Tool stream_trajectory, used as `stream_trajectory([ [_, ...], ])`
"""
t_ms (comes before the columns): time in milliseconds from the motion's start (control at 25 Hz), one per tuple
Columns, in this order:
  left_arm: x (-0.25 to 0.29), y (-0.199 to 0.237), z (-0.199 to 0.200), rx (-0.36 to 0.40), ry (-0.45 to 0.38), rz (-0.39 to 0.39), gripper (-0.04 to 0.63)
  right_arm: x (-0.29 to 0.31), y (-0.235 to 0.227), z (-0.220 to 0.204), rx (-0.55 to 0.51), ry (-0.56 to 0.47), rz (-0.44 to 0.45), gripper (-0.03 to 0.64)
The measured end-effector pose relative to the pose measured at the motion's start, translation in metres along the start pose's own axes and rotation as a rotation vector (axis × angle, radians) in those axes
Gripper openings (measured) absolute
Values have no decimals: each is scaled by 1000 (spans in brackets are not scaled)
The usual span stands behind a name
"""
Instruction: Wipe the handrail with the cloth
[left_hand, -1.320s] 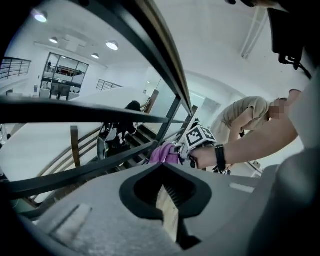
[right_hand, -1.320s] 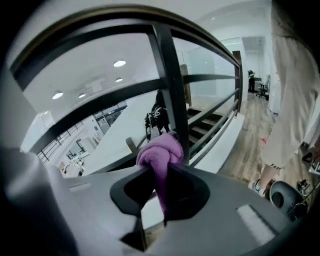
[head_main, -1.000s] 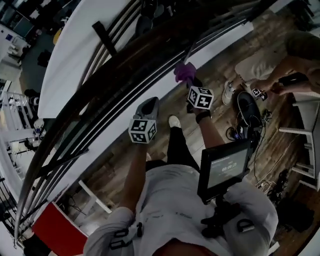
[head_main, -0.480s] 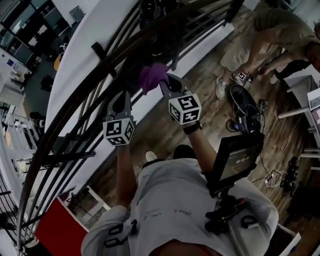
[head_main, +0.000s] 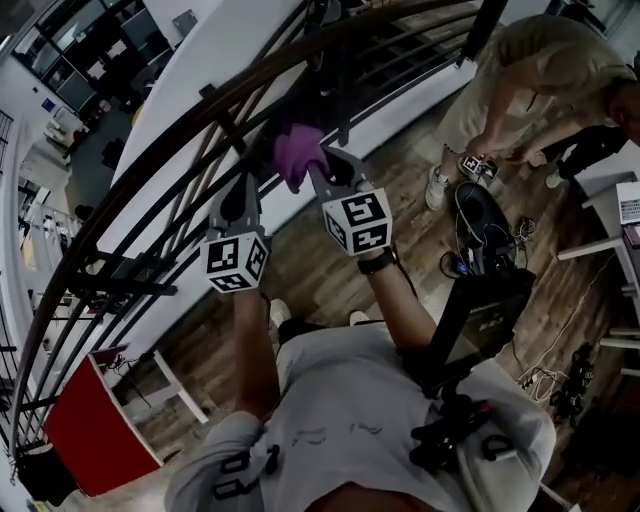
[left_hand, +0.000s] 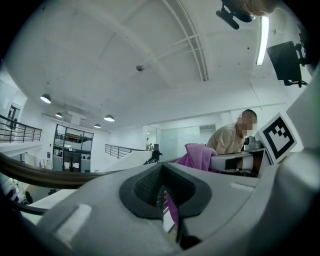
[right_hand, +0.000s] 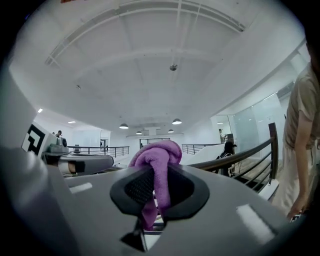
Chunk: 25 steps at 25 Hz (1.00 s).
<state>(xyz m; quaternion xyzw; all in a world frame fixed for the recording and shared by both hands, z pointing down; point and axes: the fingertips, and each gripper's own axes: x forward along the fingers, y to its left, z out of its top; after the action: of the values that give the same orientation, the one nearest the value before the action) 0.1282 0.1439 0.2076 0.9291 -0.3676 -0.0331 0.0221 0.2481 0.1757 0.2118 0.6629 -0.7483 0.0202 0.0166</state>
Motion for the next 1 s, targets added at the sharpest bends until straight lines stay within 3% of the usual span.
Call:
stream_trajectory([
  [240,-12,-49,6,-21,19,34,-2,-46,-17,14,28,0,32,48],
  [520,-8,-60,42,-14,3,51,-2,-51,-15,51,29,-25,61,48],
  [640,-16,-75,39,-3,-8,81,-2,-64,-19,52,21,-44,91,48],
  [760,-36,-62,22,-1,-17,110,-2,-63,2,35,16,-49,107,48],
  [1000,-63,-35,38,1,-38,130,-2,-54,41,46,17,-61,126,48],
])
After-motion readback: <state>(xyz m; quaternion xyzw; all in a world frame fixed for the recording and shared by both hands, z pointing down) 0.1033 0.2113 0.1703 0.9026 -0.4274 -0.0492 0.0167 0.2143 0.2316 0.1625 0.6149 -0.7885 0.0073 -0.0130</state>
